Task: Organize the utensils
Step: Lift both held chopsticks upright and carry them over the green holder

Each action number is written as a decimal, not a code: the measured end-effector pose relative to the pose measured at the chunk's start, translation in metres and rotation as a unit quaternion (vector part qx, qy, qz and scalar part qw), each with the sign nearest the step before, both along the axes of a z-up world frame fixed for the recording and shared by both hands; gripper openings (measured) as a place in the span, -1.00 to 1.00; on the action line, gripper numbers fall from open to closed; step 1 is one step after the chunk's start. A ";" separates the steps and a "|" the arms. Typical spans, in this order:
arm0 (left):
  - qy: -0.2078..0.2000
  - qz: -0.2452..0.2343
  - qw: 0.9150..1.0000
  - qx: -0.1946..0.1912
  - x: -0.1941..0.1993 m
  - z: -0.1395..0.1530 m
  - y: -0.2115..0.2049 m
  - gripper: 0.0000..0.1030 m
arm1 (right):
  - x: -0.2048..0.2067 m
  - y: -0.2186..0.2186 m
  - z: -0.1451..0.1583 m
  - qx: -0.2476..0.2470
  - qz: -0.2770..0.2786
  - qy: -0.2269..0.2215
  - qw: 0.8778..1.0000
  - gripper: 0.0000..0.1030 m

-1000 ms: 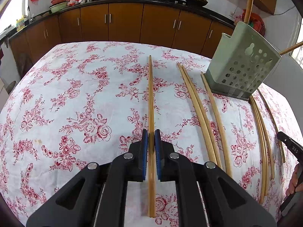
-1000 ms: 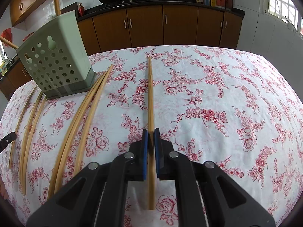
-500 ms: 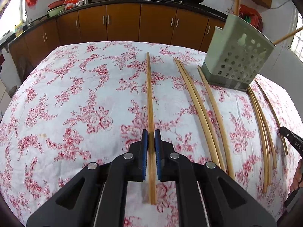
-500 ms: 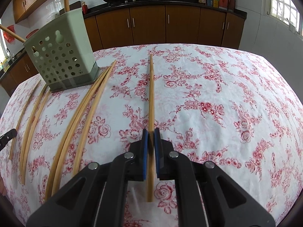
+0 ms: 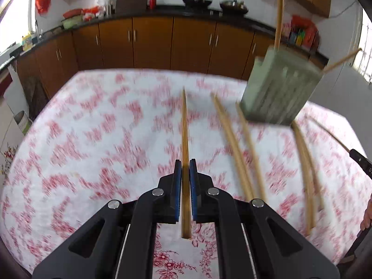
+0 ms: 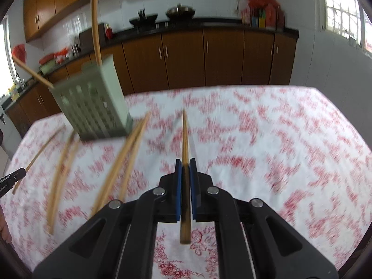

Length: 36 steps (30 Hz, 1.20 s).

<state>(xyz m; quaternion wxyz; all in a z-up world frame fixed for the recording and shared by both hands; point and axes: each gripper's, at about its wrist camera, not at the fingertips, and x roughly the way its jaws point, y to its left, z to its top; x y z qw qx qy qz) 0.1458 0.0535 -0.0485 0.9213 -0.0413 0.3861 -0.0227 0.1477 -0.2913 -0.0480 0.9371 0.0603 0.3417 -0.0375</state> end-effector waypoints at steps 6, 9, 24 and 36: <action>-0.070 0.007 0.997 -0.020 -0.007 0.053 0.007 -0.86 | -0.007 -0.010 0.042 0.007 -0.004 -0.056 0.998 -0.85; -0.103 0.012 0.994 -0.034 -0.007 0.078 0.010 -0.86 | -0.010 -0.013 0.060 0.009 -0.003 -0.080 0.997 -0.85; -0.153 0.004 0.987 -0.041 -0.009 0.115 0.007 -0.86 | -0.012 -0.004 0.099 0.012 0.008 -0.129 0.991 -0.85; -0.203 -0.053 0.975 -0.068 -0.027 0.173 -0.017 -0.86 | -0.032 0.010 0.174 0.050 0.083 -0.168 0.981 -0.85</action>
